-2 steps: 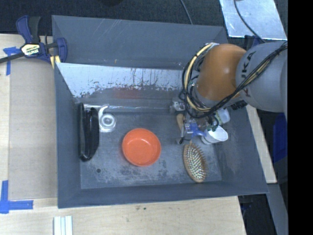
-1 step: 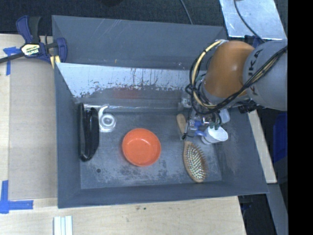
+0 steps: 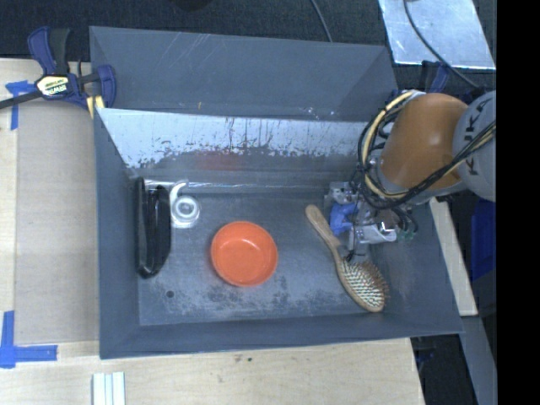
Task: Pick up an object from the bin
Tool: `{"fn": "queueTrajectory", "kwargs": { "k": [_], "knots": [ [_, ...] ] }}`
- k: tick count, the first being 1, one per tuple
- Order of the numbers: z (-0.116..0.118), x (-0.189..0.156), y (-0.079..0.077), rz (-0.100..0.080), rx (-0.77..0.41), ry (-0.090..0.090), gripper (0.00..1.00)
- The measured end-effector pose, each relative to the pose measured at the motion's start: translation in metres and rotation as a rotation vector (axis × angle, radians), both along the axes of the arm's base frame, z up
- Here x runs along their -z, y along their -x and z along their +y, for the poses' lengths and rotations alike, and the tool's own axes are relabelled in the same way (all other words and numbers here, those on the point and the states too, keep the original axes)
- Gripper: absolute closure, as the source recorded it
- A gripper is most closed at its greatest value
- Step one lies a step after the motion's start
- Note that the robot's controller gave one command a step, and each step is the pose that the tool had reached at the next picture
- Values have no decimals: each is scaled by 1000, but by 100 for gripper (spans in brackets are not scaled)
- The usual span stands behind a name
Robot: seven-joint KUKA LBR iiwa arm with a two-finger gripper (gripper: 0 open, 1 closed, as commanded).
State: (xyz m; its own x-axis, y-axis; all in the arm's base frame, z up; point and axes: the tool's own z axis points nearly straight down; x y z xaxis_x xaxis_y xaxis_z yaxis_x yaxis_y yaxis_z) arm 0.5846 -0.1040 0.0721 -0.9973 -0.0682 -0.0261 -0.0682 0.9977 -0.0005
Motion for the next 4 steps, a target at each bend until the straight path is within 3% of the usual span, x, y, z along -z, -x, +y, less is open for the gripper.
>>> {"fn": "queueTrajectory", "kwargs": {
  "k": [1, 2, 3, 4],
  "knots": [
    [33, -15, -22, -5, 171, -5, 0],
    [3, 1, -3, -5, 39, 1, 0],
    [19, -6, -8, -12, 112, -3, 0],
    [7, 0, -10, -15, 47, 2, 0]
  ]
}}
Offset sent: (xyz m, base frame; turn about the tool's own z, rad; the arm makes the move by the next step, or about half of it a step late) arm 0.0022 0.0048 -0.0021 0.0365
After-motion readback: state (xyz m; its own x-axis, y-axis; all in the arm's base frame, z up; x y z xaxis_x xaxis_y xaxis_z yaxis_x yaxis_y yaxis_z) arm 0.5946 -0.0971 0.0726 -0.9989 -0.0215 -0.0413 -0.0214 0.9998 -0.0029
